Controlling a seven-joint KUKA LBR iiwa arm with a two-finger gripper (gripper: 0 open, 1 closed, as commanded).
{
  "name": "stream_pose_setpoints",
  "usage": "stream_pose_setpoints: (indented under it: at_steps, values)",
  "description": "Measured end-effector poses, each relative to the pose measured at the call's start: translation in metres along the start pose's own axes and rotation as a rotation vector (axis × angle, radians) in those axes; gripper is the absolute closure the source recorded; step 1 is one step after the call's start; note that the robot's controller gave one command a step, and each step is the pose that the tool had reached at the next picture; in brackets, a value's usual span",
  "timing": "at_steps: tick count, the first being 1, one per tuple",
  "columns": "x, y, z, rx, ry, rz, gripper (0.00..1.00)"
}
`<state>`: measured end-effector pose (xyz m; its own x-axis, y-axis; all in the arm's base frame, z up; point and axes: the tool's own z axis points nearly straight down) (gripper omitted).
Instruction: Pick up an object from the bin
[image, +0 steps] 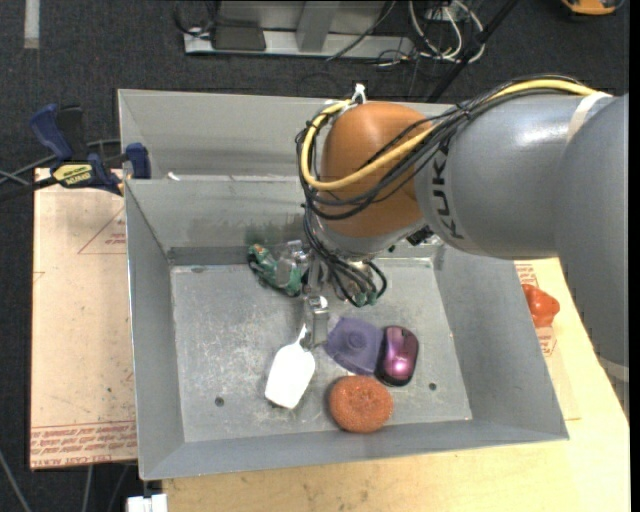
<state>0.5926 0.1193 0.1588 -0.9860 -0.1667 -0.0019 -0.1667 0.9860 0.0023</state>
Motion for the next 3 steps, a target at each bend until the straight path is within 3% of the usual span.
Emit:
stream_pose_setpoints:
  at_steps: [1,2,3]
  values:
    - [0.035,-0.002,0.05,0.003,-0.008,-0.229,0.0]
    - [0.052,-0.001,0.079,-0.002,0.002,-0.262,0.0]
    - [0.055,-0.004,0.088,0.003,-0.011,-0.714,1.0]
